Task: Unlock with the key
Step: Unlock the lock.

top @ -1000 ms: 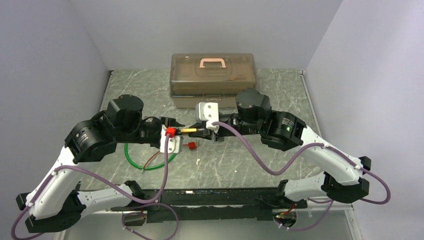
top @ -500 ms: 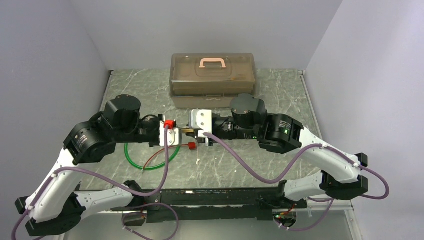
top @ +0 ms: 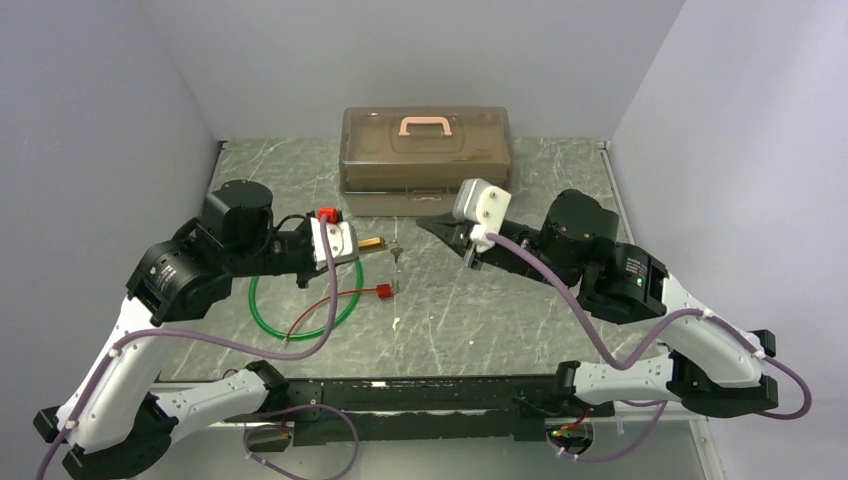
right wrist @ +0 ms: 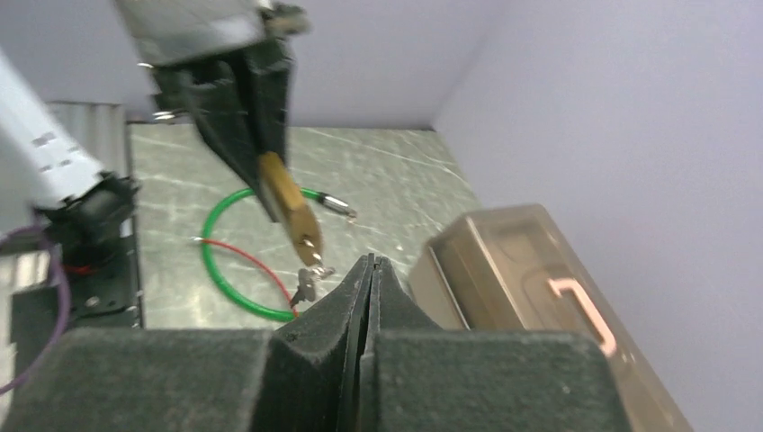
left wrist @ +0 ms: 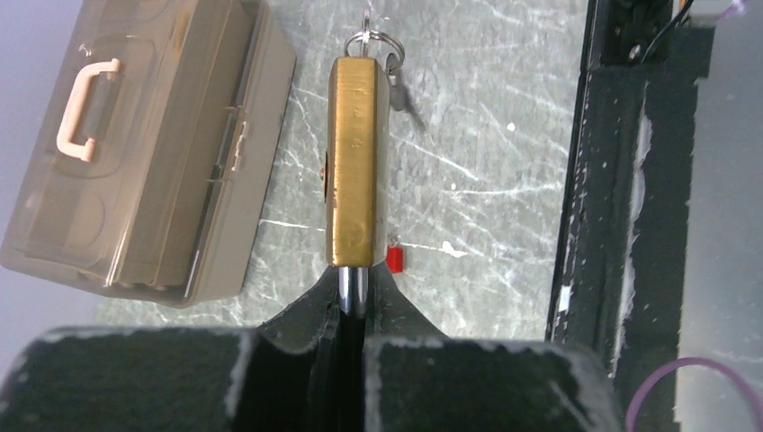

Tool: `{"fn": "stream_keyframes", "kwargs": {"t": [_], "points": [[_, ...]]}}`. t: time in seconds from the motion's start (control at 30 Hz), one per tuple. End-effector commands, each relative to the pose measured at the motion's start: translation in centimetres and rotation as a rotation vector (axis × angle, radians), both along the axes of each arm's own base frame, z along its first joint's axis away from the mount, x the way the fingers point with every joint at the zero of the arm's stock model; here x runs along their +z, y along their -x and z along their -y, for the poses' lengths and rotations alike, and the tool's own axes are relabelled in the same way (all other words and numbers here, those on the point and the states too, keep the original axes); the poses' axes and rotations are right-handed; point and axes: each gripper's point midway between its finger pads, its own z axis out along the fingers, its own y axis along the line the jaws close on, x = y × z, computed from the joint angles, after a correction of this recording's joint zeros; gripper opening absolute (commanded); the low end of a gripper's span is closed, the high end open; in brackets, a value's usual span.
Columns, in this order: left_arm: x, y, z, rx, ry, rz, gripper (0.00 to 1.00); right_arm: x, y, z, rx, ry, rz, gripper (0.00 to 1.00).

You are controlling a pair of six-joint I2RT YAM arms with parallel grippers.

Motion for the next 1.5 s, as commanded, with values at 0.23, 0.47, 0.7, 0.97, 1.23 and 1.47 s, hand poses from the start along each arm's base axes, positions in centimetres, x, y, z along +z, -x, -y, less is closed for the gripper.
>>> {"fn": "stream_keyframes", "kwargs": {"t": [0.23,0.47,0.7,0.97,1.23,1.47], "points": [[5.9,0.1,2.5,0.002,0.327,-0.160,0.00,-1.0,-8.7,-0.1,-0.498,-0.104,-0.095,0.00],[6.1,-0.4,2.7,0.013,0.371,-0.192,0.00,0.1,-8.9,0.6,-0.528,-0.196,-0.100,0.00],[6.0,-0.7,2.8,0.021,0.382,-0.204,0.00,0.3,-8.8,0.3,-0.514,-0.211,-0.110,0.00],[5.9,-1.1,3.0,0.024,0.388,-0.211,0.00,0.1,-8.3,-1.6,-0.457,-0.211,-0.132,0.00],[5.8,-1.5,3.1,0.031,0.389,-0.207,0.00,-0.7,-7.1,-4.4,-0.381,-0.188,-0.149,0.00],[6.0,-1.5,3.3,0.014,0.389,-0.207,0.00,-3.3,-5.1,-7.4,-0.310,-0.086,-0.158,0.00]]}}
